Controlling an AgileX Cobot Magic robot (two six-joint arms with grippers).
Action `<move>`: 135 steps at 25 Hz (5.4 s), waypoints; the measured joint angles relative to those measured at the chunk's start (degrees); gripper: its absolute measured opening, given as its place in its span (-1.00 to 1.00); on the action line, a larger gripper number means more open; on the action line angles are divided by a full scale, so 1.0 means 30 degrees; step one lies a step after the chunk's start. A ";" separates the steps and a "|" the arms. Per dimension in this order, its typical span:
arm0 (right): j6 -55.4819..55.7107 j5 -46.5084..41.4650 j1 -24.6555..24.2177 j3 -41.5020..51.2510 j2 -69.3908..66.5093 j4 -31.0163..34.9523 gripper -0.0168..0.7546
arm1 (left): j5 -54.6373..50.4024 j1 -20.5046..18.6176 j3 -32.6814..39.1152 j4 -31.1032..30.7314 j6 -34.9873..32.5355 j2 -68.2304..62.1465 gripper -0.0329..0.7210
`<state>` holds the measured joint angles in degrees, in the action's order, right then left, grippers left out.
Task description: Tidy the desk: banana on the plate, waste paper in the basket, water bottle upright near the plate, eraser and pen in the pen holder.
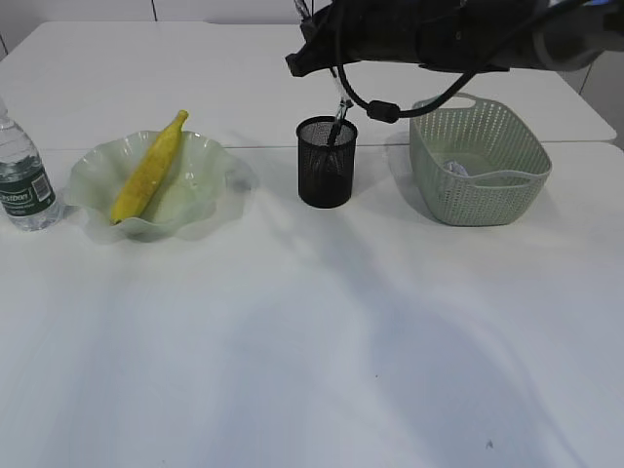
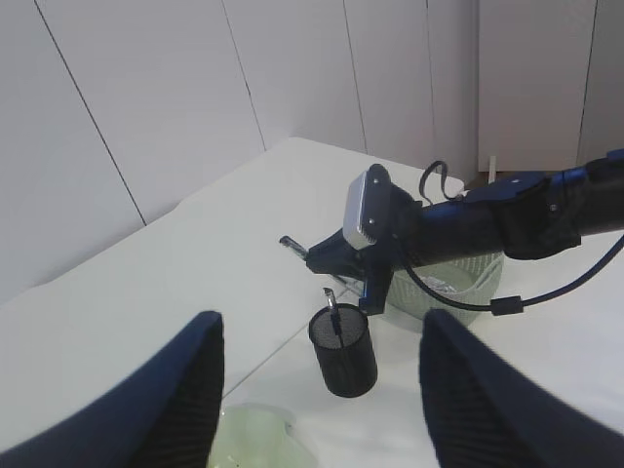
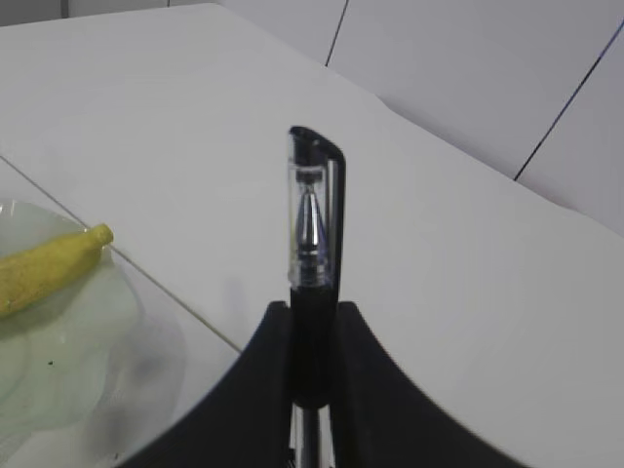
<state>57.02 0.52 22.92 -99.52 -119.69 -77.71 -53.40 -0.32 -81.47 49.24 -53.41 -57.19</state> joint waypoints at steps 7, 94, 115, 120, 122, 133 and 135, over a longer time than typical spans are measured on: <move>0.0036 0.0882 -0.0165 -0.2399 -0.1537 -0.0087 -0.81 | -0.0044 0.0000 0.0000 -0.0043 0.0000 0.0000 0.26; 0.2009 0.5038 -0.2282 -0.5306 -0.7401 0.2781 -0.67 | -0.0156 0.0000 0.0000 -0.0103 0.0030 -0.0930 0.26; 0.2793 0.5052 -0.2282 -0.6694 -0.7401 0.2660 -0.50 | -0.0002 0.0000 0.0000 -0.0103 0.0030 -0.0930 0.26; 0.3606 0.5082 -0.2282 -0.7329 -0.7401 0.2455 -0.47 | 0.0035 0.0000 0.0000 -0.0103 0.0030 -0.0930 0.26; 0.3723 0.5082 -0.2282 -0.7369 -0.7270 0.1965 -0.46 | 0.0191 0.0000 0.0000 -0.0103 0.0030 -0.0930 0.26; 0.5217 0.4400 -0.2282 -0.7418 -0.2780 0.0064 -0.46 | 0.4810 0.0000 0.0000 0.0709 0.0030 -0.0930 0.26; 0.5665 0.4193 -0.2282 -0.7418 -0.1853 -0.0098 -0.46 | 0.6048 0.0000 0.0000 0.1073 0.0030 -0.0930 0.26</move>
<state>74.01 13.10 16.07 -121.77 -125.24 -78.00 -35.25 -0.32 -81.47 52.46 -53.32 -59.98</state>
